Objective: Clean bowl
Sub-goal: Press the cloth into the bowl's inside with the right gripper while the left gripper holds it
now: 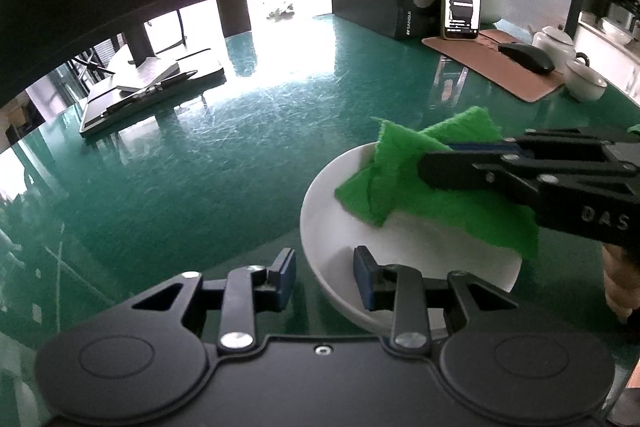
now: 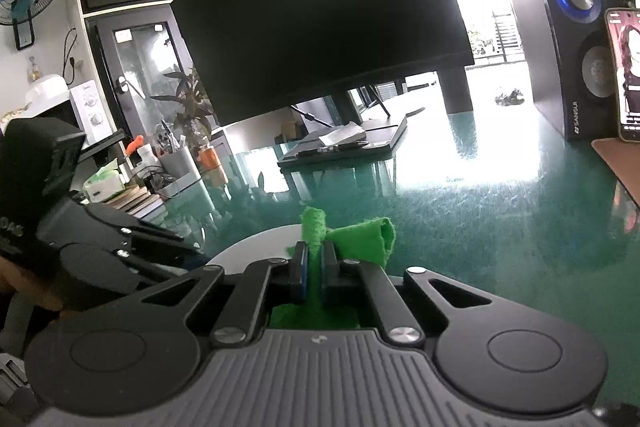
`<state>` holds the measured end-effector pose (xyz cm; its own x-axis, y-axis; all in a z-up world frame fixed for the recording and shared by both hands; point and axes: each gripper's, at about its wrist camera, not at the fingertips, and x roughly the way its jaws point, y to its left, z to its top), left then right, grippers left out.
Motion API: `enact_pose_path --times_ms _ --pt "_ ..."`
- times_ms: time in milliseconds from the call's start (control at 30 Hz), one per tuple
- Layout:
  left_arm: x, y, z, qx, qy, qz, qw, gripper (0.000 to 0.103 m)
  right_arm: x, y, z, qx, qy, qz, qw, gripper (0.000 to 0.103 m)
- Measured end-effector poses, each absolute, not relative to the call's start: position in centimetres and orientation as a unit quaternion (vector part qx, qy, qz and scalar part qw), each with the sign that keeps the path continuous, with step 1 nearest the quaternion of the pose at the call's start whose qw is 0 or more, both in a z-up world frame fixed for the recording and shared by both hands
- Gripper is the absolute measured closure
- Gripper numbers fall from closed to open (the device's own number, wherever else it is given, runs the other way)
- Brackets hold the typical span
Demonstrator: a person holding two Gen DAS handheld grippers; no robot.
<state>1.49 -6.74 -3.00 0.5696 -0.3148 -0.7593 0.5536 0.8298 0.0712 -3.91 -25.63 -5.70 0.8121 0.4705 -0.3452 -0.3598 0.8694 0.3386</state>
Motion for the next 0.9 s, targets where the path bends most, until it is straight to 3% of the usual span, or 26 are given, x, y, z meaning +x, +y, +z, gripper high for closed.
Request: enact_pose_path --times_ms 900 --pt "0.9 -6.7 -3.1 0.134 0.379 -0.185 0.897 0.071 -1.1 -23.2 -5.2 0.095 0.220 0.259 0.936 0.101"
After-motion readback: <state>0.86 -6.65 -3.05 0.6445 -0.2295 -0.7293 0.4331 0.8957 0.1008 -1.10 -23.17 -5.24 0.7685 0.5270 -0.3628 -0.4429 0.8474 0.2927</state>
